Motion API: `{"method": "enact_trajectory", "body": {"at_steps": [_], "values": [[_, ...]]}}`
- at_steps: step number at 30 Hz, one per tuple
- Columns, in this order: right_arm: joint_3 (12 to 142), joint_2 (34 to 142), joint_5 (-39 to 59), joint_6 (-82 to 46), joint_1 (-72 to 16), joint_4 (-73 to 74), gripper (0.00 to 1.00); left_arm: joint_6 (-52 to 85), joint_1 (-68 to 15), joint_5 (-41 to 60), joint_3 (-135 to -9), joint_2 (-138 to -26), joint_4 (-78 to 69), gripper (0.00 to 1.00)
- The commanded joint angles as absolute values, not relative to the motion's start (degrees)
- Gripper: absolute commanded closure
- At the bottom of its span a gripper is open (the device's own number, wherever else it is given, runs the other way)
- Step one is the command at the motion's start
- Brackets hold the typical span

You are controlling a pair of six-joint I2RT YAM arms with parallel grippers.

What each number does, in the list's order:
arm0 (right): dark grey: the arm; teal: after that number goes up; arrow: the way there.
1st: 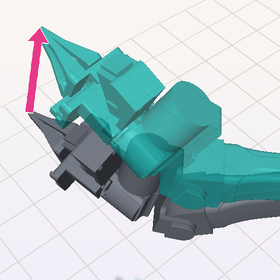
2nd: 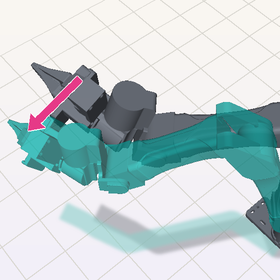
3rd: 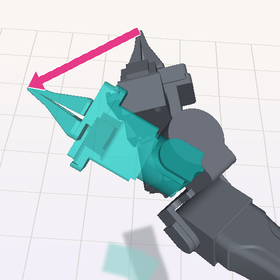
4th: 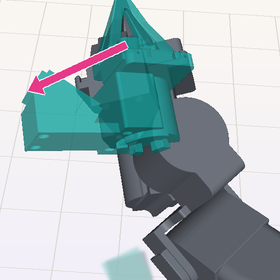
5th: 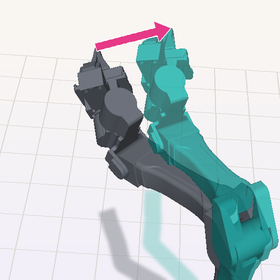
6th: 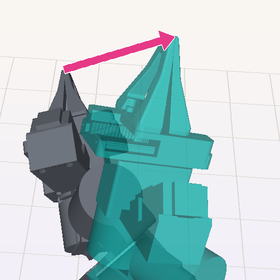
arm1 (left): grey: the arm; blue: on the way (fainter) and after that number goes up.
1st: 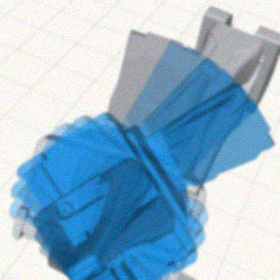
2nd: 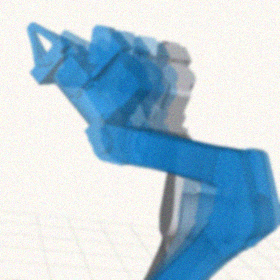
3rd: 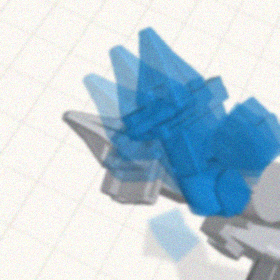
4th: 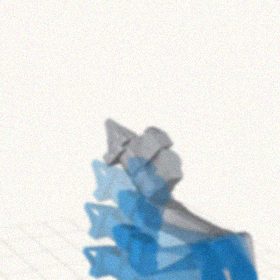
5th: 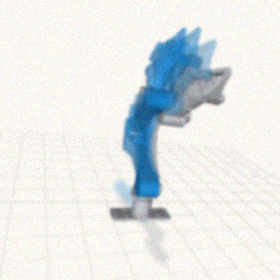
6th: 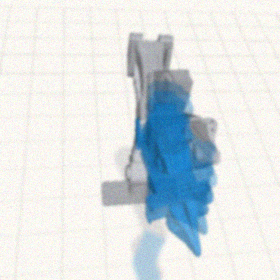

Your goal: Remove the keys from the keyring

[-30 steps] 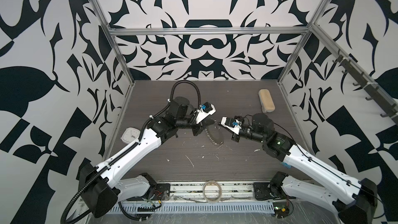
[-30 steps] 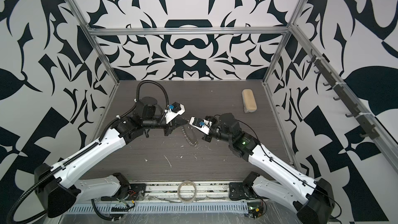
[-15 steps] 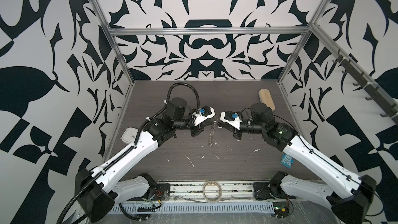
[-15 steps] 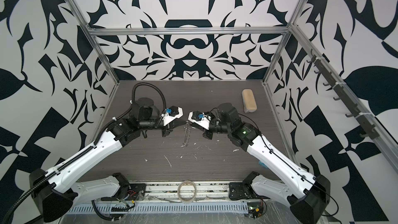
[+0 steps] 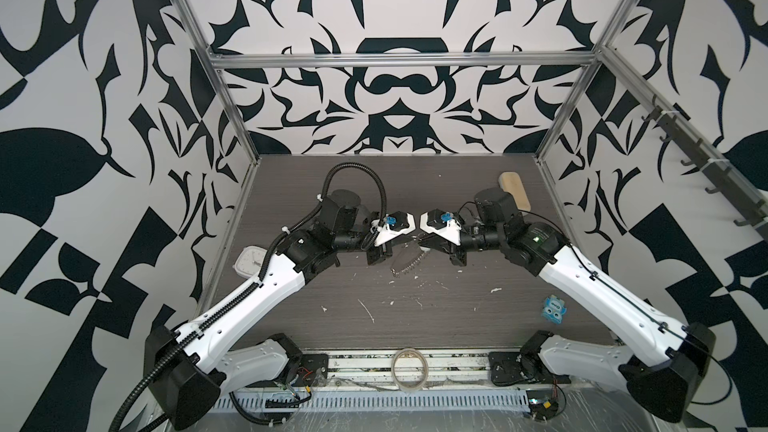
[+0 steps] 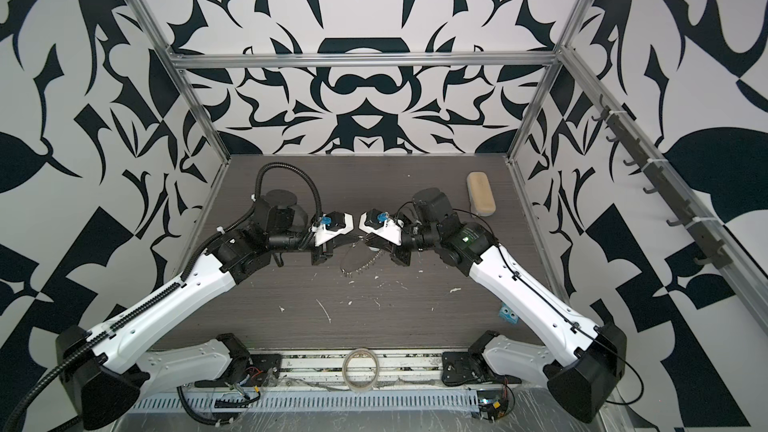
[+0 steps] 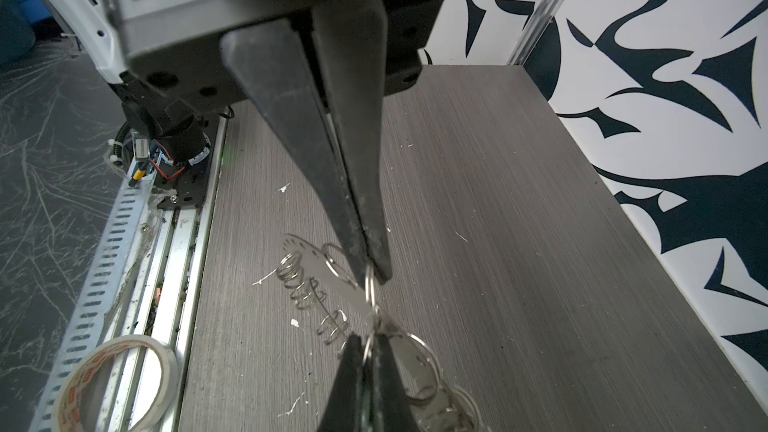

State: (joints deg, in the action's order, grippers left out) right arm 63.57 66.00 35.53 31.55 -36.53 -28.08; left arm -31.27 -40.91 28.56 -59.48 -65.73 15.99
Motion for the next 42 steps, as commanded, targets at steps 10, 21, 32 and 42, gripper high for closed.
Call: {"method": "enact_trajectory", "body": {"at_steps": [10, 21, 32, 42], "values": [[71.31, 68.17, 42.24, 35.90, -36.91, -41.97, 1.00, -36.88, -39.98, 24.05, -61.35, -65.01, 16.62, 1.00], [73.11, 69.78, 50.97, 35.00, -36.84, -44.06, 1.00, -39.43, -39.99, 24.02, -60.90, -64.84, 16.66, 1.00], [67.45, 67.26, 60.14, 24.37, -34.21, -28.73, 1.00, -38.85, -39.99, 25.97, -59.46, -64.92, 14.70, 1.00], [63.97, 63.56, 59.52, 21.31, -34.06, -19.64, 1.00, -39.54, -39.97, 29.90, -59.24, -65.48, 17.40, 1.00]]}}
